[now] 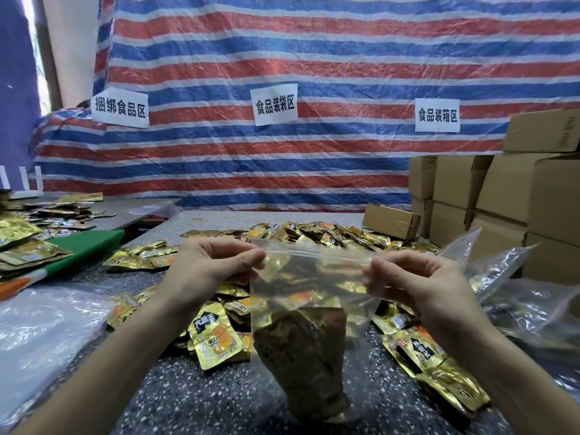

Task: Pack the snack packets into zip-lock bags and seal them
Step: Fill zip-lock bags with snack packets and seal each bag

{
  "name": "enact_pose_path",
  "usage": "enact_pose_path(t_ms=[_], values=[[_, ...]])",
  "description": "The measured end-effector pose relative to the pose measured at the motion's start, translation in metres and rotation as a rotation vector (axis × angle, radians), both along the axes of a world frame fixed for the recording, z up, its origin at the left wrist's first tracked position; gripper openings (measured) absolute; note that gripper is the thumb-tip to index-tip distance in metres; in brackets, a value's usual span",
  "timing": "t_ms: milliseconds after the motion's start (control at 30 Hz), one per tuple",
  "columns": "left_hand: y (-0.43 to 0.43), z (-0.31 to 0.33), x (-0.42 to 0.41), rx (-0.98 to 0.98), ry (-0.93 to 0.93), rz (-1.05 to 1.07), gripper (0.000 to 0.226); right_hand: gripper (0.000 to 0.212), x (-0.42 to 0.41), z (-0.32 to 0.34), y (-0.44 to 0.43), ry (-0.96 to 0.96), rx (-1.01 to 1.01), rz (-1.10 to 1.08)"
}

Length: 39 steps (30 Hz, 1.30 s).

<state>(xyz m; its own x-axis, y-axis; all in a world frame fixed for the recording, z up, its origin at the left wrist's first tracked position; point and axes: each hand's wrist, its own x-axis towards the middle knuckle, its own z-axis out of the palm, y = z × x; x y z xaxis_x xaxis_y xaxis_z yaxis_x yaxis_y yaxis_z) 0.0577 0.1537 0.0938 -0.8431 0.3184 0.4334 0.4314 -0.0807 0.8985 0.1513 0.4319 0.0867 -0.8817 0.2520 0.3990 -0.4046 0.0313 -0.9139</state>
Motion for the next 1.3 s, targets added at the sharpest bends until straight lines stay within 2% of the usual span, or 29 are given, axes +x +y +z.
enact_pose_path(t_ms=[367, 533, 633, 700, 767, 833, 867, 1033, 1167, 1300], values=[[0.003, 0.001, 0.006, 0.129, 0.093, 0.011, 0.025, 0.022, 0.009, 0.018, 0.004, 0.028, 0.171, 0.079], [0.007, -0.004, 0.014, 0.129, 0.110, 0.018, 0.010, 0.025, 0.012, 0.019, 0.003, -0.001, 0.295, 0.095], [0.010, -0.003, 0.022, 0.124, 0.147, 0.019, 0.012, 0.026, 0.012, 0.024, -0.002, -0.031, 0.337, 0.083], [0.014, 0.000, 0.028, 0.102, 0.189, 0.009, 0.009, 0.035, 0.011, 0.034, -0.013, -0.012, 0.519, 0.040], [0.019, 0.003, 0.034, 0.068, 0.227, -0.008, 0.008, 0.049, 0.007, 0.046, -0.028, 0.037, 0.854, -0.013], [0.022, 0.006, 0.038, 0.027, 0.281, -0.011, 0.010, 0.049, 0.001, 0.057, -0.047, 0.129, 1.114, -0.021], [0.022, 0.008, 0.039, -0.001, 0.317, -0.001, 0.010, 0.044, -0.002, 0.062, -0.055, 0.166, 1.168, 0.001], [0.017, 0.012, 0.042, -0.031, 0.370, 0.014, 0.009, 0.014, -0.008, 0.076, -0.069, 0.162, 1.077, 0.154], [0.013, 0.011, 0.043, 0.010, 0.323, -0.006, 0.010, 0.004, -0.011, 0.074, -0.069, 0.154, 1.037, 0.155], [0.013, 0.011, 0.044, 0.019, 0.315, -0.019, 0.012, 0.002, -0.012, 0.074, -0.072, 0.149, 1.103, 0.115]])
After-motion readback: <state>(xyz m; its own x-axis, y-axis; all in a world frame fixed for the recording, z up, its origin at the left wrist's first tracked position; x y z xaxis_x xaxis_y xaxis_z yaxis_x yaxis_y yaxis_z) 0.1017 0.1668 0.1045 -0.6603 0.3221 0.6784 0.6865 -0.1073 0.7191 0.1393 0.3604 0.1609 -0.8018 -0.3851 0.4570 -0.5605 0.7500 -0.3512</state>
